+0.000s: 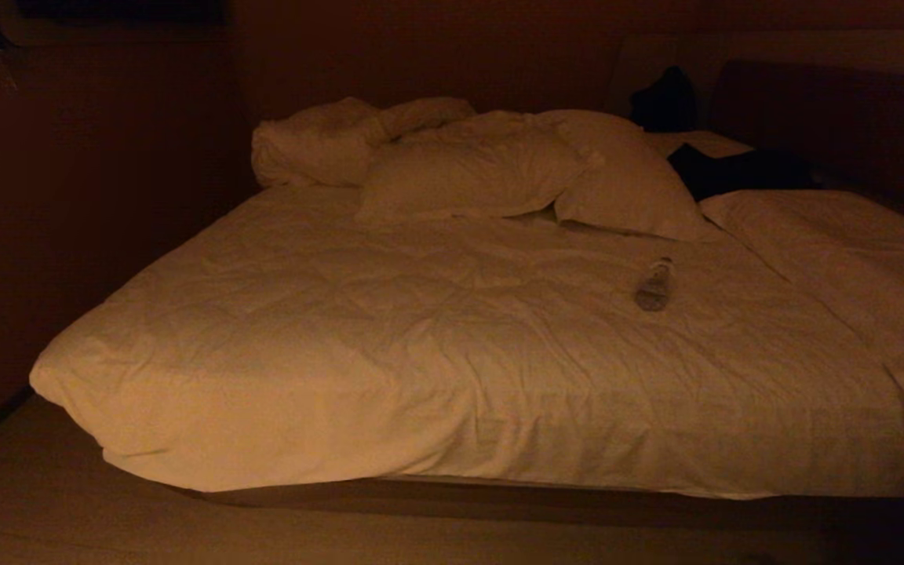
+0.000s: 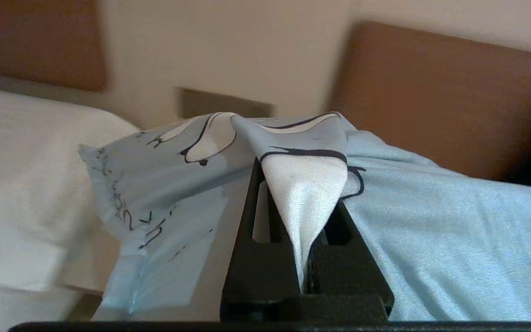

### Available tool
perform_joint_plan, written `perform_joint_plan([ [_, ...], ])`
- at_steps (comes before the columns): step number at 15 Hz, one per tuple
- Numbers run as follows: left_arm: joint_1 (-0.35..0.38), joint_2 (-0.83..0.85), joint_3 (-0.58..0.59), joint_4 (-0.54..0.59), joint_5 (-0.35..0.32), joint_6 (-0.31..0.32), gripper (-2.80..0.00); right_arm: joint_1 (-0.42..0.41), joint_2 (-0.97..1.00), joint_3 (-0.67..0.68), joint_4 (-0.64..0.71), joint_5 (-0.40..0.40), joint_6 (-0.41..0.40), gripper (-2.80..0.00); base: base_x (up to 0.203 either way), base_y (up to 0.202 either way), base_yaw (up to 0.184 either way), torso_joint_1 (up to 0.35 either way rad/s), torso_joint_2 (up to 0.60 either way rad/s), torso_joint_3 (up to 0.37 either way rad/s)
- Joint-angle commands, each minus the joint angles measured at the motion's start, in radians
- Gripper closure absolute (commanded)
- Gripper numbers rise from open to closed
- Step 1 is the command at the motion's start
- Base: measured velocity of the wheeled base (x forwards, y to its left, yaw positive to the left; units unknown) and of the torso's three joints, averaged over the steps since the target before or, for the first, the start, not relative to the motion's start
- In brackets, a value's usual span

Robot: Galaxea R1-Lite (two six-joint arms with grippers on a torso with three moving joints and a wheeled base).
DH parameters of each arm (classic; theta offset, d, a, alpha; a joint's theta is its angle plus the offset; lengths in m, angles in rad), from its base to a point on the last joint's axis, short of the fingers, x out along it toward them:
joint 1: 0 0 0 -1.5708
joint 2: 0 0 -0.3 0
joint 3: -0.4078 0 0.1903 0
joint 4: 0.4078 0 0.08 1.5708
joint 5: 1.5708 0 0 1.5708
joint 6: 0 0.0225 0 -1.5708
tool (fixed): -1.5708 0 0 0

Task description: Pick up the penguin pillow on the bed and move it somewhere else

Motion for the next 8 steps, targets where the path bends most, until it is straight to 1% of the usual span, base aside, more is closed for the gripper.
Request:
perform_joint_plan([
  [1, 0.001, 0.0, 0.0, 0.0, 0.001, -0.001, 0.0, -0.004, 0.007, 0.003, 0.002, -0.091, -0.013, 0.0, 0.0, 0.0, 0.0, 0.0, 0.0, 0.0],
  [2, 0.001, 0.0, 0.0, 0.0, 0.001, -0.001, 0.0, -0.005, 0.028, 0.005, 0.003, -0.129, -0.011, 0.0, 0.0, 0.0, 0.0, 0.0, 0.0, 0.0],
  [4, 0.001, -0.001, 0.0, 0.0, 0.001, -0.001, 0.0, -0.008, 0.069, 0.023, -0.007, -0.234, 0.01, 0.0, 0.0, 0.0, 0.0, 0.0, 0.0, 0.0],
  [7, 0.001, 0.0, 0.0, 0.0, 0.001, -0.001, 0.0, -0.045, 0.104, 0.037, -0.034, -0.389, 0.058, 0.0, 0.0, 0.0, 0.0, 0.0, 0.0, 0.0],
  [8, 0.0, 0.0, 0.0, 0.0, 0.001, -0.001, 0.0, -0.049, 0.105, 0.054, -0.055, -0.411, 0.061, 0.0, 0.0, 0.0, 0.0, 0.0, 0.0, 0.0],
])
